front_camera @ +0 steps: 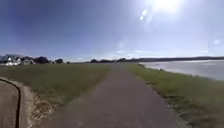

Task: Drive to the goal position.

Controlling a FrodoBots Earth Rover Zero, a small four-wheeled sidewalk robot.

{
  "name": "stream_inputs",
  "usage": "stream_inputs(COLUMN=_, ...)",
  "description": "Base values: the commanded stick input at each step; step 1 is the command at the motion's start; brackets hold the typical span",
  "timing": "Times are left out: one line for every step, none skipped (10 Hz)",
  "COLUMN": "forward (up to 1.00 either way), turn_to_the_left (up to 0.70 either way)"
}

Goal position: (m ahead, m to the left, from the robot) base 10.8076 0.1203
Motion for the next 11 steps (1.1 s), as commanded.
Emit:
stream_inputs(forward=0.0, turn_to_the_left=0.0)
stream_inputs(forward=0.0, turn_to_the_left=0.0)
stream_inputs(forward=0.0, turn_to_the_left=0.0)
stream_inputs(forward=0.0, turn_to_the_left=0.0)
stream_inputs(forward=0.0, turn_to_the_left=0.0)
stream_inputs(forward=0.0, turn_to_the_left=0.0)
stream_inputs(forward=0.0, turn_to_the_left=0.0)
stream_inputs(forward=0.0, turn_to_the_left=0.0)
stream_inputs(forward=0.0, turn_to_the_left=0.0)
stream_inputs(forward=0.25, turn_to_the_left=0.0)
stream_inputs(forward=0.7, turn_to_the_left=0.0)
